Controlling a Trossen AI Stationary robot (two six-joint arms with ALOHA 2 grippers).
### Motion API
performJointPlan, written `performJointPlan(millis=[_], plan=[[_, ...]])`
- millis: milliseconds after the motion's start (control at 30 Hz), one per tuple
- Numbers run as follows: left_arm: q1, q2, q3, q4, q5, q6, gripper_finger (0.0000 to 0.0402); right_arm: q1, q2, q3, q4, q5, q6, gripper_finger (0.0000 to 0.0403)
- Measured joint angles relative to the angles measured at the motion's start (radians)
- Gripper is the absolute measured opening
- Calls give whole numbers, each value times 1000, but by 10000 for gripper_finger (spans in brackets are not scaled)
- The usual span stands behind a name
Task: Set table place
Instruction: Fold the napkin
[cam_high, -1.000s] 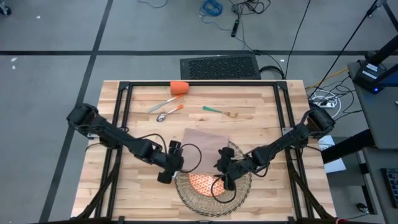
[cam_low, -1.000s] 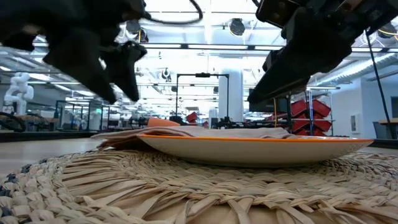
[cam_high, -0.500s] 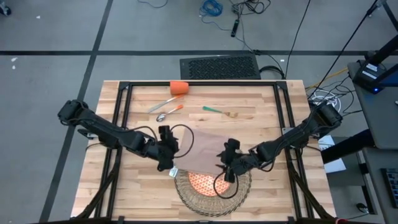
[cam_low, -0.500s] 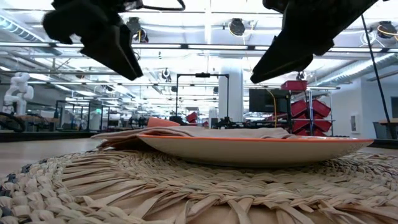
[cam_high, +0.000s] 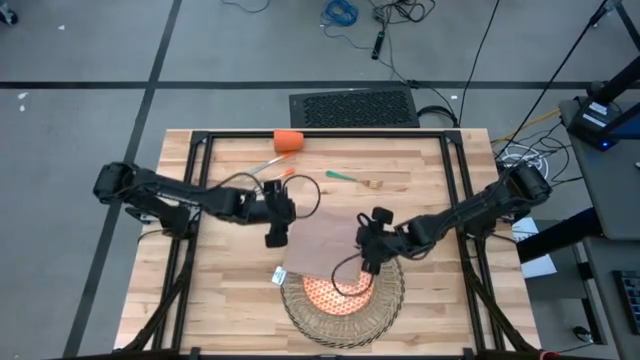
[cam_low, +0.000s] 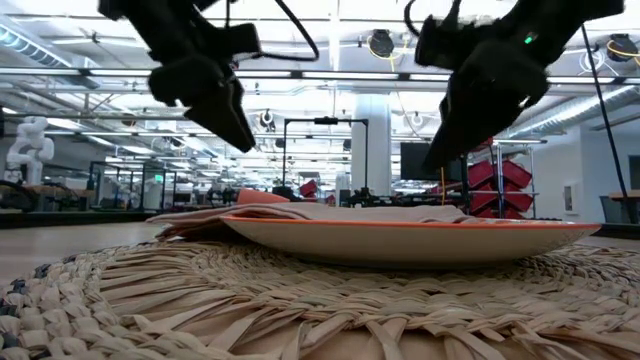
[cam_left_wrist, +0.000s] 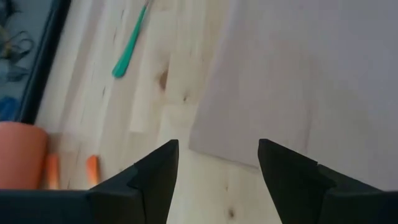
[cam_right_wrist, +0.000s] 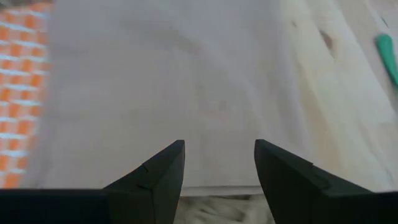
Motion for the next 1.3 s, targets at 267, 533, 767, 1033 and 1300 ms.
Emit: performJointPlan(millis=[267,533,767,1033,1300], plan=[[194,42,0,27,251,106,207,-113,0,0,-57,-59,-48,183],[347,178,0,51,477,202,207,-226,0,0,-100,-121,-105,183],[404,258,27,89,585,249,207,-323,0,-55,-76,-267,-107,183],[425,305,66,77,683,277,207,-352,0,-127,30,-347,-113,183],[424,422,137,31,743,282,207,-363,0,-128,57,-359,-132,182]])
